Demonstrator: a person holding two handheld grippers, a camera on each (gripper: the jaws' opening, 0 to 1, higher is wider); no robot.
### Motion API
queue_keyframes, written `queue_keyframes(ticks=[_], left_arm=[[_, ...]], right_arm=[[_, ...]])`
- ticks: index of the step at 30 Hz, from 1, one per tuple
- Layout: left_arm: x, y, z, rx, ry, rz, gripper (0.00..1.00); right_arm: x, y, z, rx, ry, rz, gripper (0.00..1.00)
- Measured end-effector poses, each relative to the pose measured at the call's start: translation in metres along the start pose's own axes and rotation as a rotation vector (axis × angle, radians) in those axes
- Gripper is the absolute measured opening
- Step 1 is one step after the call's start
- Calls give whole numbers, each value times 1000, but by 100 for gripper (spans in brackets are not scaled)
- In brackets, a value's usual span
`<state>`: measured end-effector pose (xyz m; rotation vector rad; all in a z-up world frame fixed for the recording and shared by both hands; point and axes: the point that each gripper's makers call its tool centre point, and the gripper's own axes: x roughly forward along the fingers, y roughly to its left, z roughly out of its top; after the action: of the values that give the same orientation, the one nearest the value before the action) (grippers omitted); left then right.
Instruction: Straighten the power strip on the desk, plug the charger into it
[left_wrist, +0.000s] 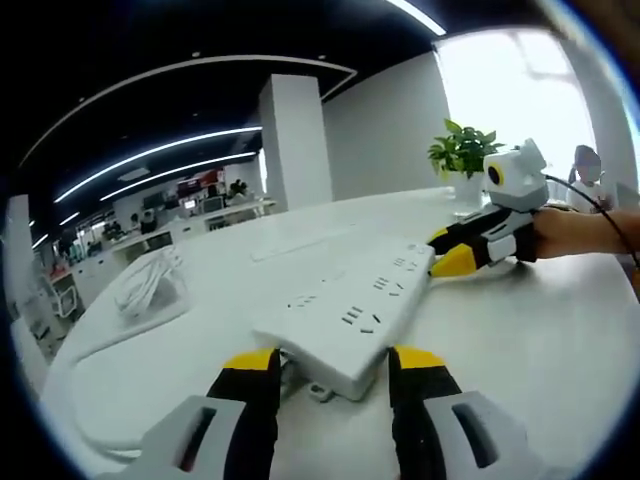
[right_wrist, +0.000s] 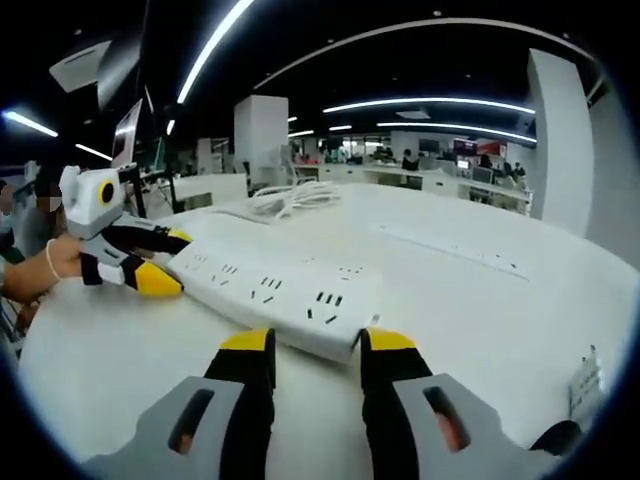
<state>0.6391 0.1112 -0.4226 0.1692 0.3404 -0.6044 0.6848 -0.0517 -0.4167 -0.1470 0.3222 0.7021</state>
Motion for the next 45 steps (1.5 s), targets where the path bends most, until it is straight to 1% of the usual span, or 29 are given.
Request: queue_keyframes(ticks=[16,34,40,45], left_arm=[[4,-4,2,10,-5,-39,43],[10,-8,4,14,-15,-80,43],[13,-9,7,0,-15,-112,43],[14,-11,7,5,-10,-124,43]], right_arm=[[-12,-2,-5,15,-7,-33,29],[-23,-5,-10,25,1,-78,26],[-27,-6,-11,30,3,-94,26],[-30,-8,-12,36,3,-103,25]])
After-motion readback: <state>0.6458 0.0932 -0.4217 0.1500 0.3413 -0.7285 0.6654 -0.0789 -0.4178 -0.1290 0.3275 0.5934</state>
